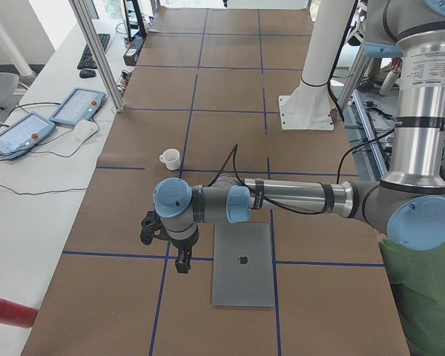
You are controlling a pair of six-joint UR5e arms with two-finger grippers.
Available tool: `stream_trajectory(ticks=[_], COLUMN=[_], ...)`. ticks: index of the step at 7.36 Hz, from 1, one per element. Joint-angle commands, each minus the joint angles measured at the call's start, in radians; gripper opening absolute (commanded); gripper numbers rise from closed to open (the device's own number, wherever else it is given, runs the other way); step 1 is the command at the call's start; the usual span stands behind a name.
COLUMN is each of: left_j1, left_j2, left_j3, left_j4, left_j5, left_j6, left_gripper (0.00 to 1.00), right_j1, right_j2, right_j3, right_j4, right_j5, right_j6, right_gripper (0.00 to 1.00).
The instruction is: Place cup on laptop
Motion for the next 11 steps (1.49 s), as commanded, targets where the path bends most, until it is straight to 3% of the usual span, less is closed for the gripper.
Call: stream_trajectory(ticks=[1, 4, 6, 9, 11], left_j1=[0.001, 0.061, 0.141, 0.286, 0.322], left_j2=[-0.002, -0.12, -0.238, -0.338, -0.416], left_j3=[-0.003, -0.02, -0.026, -0.025, -0.022], left_j4=[0.0, 0.014, 0.014, 0.007, -0.018], left_j5=[0.001, 0.001, -0.012, -0.034, -0.028], left_j6=[0.0, -0.032, -0.218, -0.289, -0.421], left_gripper=[1.0, 1.0, 1.0, 1.0, 1.0], right_j1=[0.0, 0.0, 0.0, 0.0, 0.0], right_j2=[0.0, 0.0, 0.0, 0.0, 0.0], right_j3=[0.006, 0.005, 0.005, 0.006, 0.006], right_j4=[0.0, 0.0, 0.0, 0.0, 0.0], right_j5=[0.002, 0.002, 0.002, 0.002, 0.002], right_j6=[0.0, 0.0, 0.0, 0.0, 0.0], right_gripper=[1.0, 1.0, 1.0, 1.0, 1.0])
